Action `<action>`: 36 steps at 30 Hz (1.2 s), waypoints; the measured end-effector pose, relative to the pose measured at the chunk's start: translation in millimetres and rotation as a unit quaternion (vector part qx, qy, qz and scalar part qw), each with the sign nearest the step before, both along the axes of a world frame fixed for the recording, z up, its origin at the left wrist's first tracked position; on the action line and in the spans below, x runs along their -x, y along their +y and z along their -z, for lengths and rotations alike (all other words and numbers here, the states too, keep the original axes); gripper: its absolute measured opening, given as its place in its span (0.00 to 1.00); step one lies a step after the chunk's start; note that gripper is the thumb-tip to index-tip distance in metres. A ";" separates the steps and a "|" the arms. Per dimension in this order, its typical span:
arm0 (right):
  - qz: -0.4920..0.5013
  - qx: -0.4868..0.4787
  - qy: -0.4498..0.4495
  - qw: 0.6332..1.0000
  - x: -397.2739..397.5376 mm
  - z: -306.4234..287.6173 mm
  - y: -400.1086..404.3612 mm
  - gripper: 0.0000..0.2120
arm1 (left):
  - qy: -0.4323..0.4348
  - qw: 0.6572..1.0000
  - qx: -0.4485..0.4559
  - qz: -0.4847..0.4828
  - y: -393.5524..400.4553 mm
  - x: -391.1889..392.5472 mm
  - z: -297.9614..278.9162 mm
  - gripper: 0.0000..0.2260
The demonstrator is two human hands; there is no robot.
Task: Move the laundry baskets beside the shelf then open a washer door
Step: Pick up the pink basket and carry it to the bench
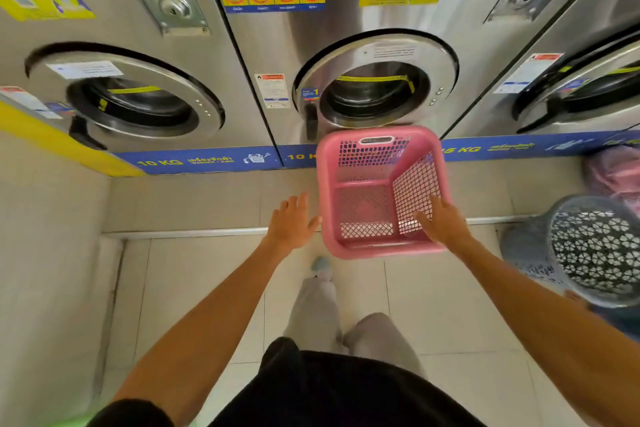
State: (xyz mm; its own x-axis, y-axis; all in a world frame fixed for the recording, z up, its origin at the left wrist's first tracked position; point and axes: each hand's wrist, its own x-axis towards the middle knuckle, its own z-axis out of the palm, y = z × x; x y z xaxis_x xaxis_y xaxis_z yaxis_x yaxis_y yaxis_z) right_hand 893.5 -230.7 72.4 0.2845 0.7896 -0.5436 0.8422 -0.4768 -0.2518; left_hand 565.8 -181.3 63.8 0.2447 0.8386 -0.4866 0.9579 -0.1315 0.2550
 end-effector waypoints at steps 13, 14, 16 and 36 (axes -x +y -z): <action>0.040 -0.005 -0.042 0.998 -79.7 136.3 44.5 0.31 | -0.025 0.995 0.037 -0.094 43.9 -81.4 129.2 0.36; 0.039 -0.011 -0.049 0.998 -87.6 147.0 50.8 0.32 | -0.026 0.993 0.037 -0.111 47.1 -85.6 140.7 0.37; 0.045 -0.014 -0.054 0.997 -102.3 167.2 65.8 0.35 | -0.027 0.987 0.040 -0.150 55.1 -93.0 162.7 0.38; 0.028 -0.132 -0.021 0.991 -137.4 239.2 63.3 0.35 | -0.093 0.956 -0.091 -0.262 29.6 -101.4 237.9 0.33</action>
State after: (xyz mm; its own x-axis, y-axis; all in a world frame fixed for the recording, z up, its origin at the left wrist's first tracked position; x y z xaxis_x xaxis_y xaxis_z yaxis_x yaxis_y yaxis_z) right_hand 1031.0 -167.4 -166.8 0.3497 0.8851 -0.3071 0.8287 -0.4451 -0.3393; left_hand 667.2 -151.6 -174.1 -0.1636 0.9365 -0.3101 0.8454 0.2951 0.4452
